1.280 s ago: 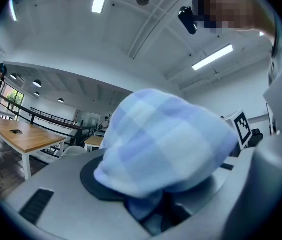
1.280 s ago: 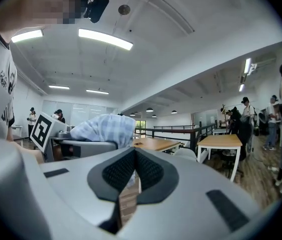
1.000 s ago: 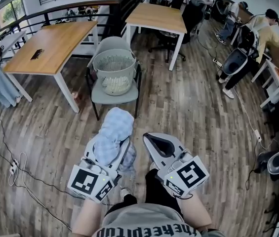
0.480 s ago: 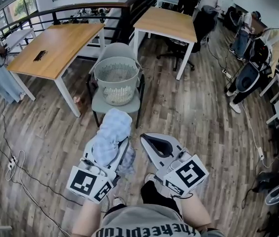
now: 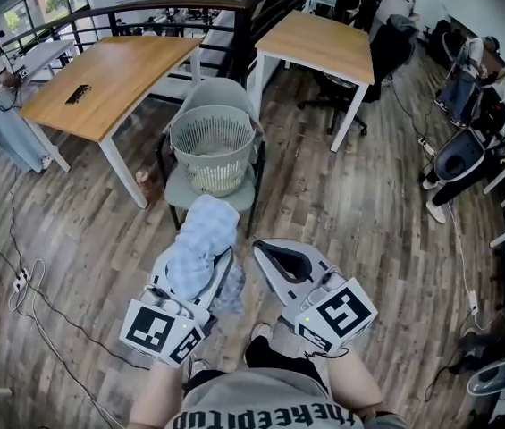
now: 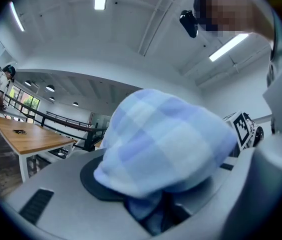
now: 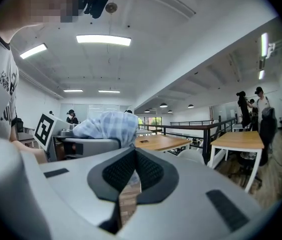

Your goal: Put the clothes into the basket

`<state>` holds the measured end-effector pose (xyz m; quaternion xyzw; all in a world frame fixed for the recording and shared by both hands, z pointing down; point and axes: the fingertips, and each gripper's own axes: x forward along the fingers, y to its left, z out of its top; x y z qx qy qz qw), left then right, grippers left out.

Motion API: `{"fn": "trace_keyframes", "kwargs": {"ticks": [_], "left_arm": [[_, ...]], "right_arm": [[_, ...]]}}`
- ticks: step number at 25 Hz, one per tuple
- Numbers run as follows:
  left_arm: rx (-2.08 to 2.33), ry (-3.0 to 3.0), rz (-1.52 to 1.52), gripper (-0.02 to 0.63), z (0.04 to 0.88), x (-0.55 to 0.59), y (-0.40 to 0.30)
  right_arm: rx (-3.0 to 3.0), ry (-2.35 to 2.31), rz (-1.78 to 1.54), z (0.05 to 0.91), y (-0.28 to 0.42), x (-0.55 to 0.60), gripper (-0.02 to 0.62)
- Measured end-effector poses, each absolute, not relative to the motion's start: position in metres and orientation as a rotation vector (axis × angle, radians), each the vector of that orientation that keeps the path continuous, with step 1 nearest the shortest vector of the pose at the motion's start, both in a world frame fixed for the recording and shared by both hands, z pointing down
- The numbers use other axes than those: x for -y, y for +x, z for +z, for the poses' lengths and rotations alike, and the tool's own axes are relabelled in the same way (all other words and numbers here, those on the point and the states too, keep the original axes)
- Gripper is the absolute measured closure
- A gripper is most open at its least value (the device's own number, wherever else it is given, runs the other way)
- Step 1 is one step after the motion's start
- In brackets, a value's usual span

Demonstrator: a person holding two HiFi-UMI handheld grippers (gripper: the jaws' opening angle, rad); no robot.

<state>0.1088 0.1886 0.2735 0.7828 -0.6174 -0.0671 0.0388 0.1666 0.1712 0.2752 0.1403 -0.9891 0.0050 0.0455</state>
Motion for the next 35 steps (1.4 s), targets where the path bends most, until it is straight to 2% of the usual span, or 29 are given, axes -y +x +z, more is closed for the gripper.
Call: {"fn": "trace_keyframes", "kwargs": {"ticks": [15,35], "left_arm": [[2.007,2.299,-0.185,0.416,0.283,-0.145,0.133],[1.917,2.334,-0.154,0.416,0.291,-0.085,0.069]], "right_arm": [[3.037,0.258,0.064,0.287,0.183,-0.122,0.584],[3.02,0.359,0.123,0.294,0.123,-0.062,0.586]]}}
